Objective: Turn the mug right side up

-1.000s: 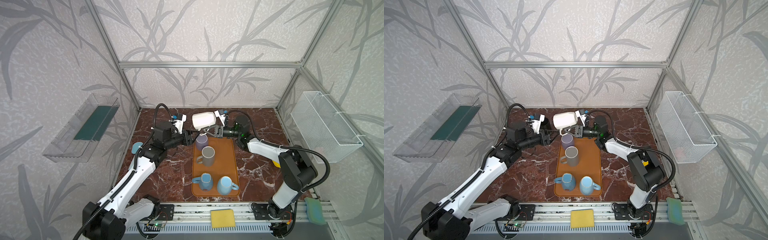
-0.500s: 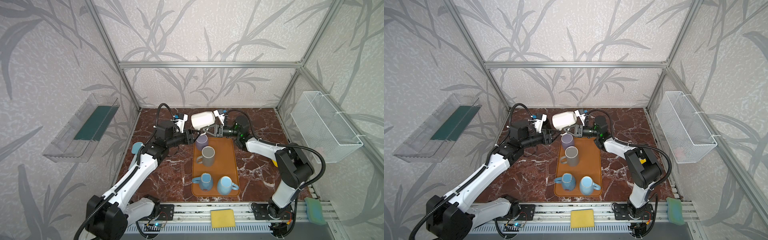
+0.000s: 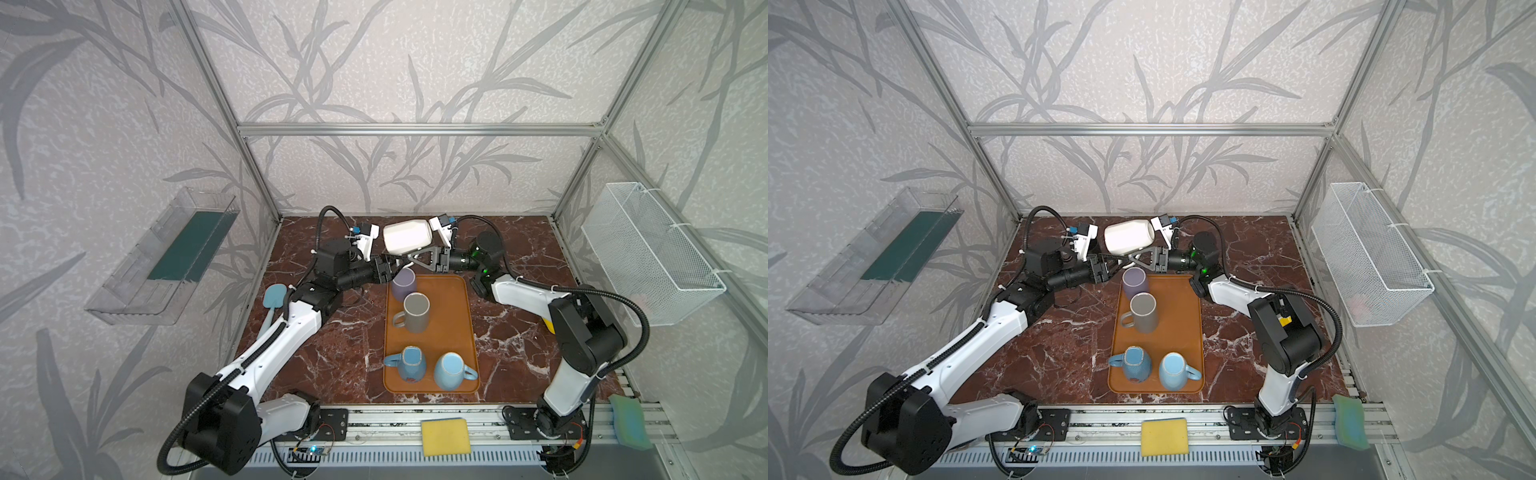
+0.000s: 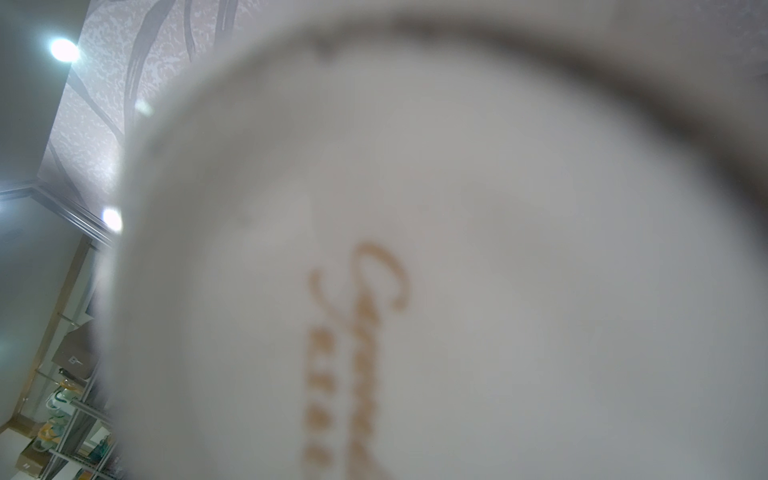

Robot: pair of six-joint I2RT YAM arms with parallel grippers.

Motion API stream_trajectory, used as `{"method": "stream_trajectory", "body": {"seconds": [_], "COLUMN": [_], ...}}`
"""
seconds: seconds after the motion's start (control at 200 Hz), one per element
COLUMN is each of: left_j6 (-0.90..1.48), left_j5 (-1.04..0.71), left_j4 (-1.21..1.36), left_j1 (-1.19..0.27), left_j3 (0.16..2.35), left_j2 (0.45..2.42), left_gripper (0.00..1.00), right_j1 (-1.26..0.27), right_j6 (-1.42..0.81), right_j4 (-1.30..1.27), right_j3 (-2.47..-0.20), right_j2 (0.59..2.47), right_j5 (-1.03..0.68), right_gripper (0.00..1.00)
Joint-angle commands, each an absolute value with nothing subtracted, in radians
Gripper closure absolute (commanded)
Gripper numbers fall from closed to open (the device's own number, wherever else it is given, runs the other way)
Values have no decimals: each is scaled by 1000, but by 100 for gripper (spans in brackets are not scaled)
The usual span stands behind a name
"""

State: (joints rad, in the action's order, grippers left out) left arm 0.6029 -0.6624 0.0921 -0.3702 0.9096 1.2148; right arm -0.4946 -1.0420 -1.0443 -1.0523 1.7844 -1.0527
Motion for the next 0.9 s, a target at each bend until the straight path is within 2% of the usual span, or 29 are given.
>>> {"method": "stream_trajectory", "body": {"seconds": [0.0, 0.245, 0.895], "left_j6": [629, 664, 677], "left_j5": [-711, -745, -726], "left_j4": [206, 291, 388], "left_j1": [-365, -364, -351], "left_j3": [892, 870, 835], "left_j2": [1207, 1198, 1146], "left_gripper": [43, 43, 52], "right_j1": [-497, -496, -497], "right_j6": [-1101, -1215, -1131], "right_j4": [-1252, -1402, -1295], "right_j3": [-1105, -1121, -1110], "right_j2": [1798, 1837, 1811], "right_j5": [-1093, -1111, -1138], "right_gripper": [100, 100, 100]}}
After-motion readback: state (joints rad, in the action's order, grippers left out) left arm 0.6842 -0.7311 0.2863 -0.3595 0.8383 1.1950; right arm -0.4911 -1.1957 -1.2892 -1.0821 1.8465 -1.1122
